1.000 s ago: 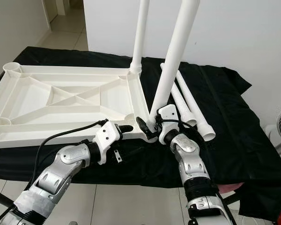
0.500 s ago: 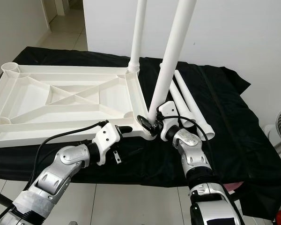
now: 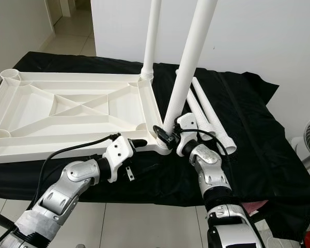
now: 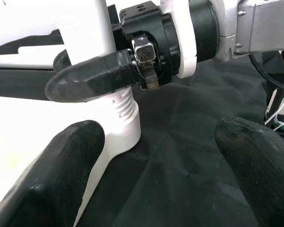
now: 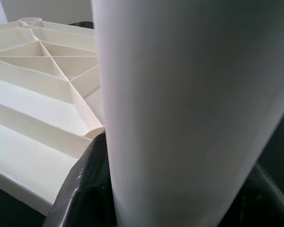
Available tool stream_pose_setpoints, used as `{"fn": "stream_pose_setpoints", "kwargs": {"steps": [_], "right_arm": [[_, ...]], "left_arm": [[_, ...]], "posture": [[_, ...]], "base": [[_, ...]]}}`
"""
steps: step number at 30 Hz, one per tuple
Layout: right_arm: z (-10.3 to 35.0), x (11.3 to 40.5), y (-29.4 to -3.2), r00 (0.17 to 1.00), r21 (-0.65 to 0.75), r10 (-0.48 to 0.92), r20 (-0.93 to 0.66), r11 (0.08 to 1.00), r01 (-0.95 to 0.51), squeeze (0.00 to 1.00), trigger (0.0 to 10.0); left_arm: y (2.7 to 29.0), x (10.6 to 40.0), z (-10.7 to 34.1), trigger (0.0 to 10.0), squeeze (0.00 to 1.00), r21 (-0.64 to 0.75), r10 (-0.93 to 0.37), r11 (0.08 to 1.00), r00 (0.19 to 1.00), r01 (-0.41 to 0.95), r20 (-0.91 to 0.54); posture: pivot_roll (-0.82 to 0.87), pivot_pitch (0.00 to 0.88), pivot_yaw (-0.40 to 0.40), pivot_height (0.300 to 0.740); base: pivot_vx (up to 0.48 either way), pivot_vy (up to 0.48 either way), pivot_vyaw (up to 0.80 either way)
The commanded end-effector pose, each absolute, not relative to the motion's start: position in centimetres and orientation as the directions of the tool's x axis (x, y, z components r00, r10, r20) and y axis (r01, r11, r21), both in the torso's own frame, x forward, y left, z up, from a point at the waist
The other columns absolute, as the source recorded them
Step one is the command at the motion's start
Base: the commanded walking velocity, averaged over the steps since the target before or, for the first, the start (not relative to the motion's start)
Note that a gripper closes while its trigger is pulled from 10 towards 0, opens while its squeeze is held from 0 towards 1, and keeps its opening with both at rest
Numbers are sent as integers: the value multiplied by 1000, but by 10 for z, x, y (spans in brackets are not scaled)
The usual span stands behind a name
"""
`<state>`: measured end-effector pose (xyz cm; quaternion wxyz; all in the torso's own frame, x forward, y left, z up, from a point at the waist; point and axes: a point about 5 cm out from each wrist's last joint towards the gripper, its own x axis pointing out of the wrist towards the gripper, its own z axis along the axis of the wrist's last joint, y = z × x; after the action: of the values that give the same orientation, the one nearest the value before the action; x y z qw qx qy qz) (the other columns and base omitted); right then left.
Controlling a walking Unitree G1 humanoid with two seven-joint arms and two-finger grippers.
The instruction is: Building children table
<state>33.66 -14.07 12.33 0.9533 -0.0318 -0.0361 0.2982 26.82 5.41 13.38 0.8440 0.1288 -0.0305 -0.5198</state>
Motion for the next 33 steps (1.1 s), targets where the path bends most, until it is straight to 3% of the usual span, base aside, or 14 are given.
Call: {"fn": "stream_pose_setpoints", "kwargs": {"steps": [1,5,9,17,19,29,30,31,32,33], "right_arm": [[107,330,-135,842,-47,539,0,841,-539,0,10000],[106,326,-131,883,-31,469,2,883,-469,0,10000],[104,326,-137,969,6,246,-21,969,-246,0,10000],[105,317,-120,999,54,43,-4,998,-43,0,10000],[106,314,-109,999,78,53,2,996,-53,0,10000],[109,312,-109,999,74,52,2,996,-52,0,10000],[109,311,-108,999,76,51,5,996,-51,94,10000],[109,311,-108,999,76,51,5,996,-51,94,10000],[110,311,-107,998,83,55,10,995,-56,1000,10000],[110,311,-107,998,83,55,10,995,-56,1000,10000]], "left_arm": [[52,268,131,10000,0,261,-883,423,459,868,-95],[53,270,130,10000,0,264,-878,434,470,861,-93],[56,273,129,10000,0,262,-862,466,500,845,-80],[54,278,130,10000,0,268,-857,478,511,837,-68],[54,279,132,10000,0,270,-854,484,516,832,-60],[55,278,131,10000,0,274,-857,480,512,834,-60],[55,278,131,10000,0,274,-857,479,512,834,-60],[55,278,131,10000,0,274,-857,479,512,834,-60],[55,278,131,10000,0,272,-858,478,511,835,-59],[55,278,131,10000,0,272,-858,478,511,835,-59]], "posture": [[57,0,-98,740],[61,0,-105,740],[59,0,-108,740],[62,0,-114,740],[65,0,-113,740],[67,0,-112,740],[67,0,-112,740],[67,0,-112,740],[66,0,-112,740],[66,0,-112,740]], "base": [[0,0,0],[0,0,0],[0,0,0],[0,0,0],[0,0,0],[0,0,0],[0,0,0],[0,0,0],[0,0,0],[0,0,0]]}}
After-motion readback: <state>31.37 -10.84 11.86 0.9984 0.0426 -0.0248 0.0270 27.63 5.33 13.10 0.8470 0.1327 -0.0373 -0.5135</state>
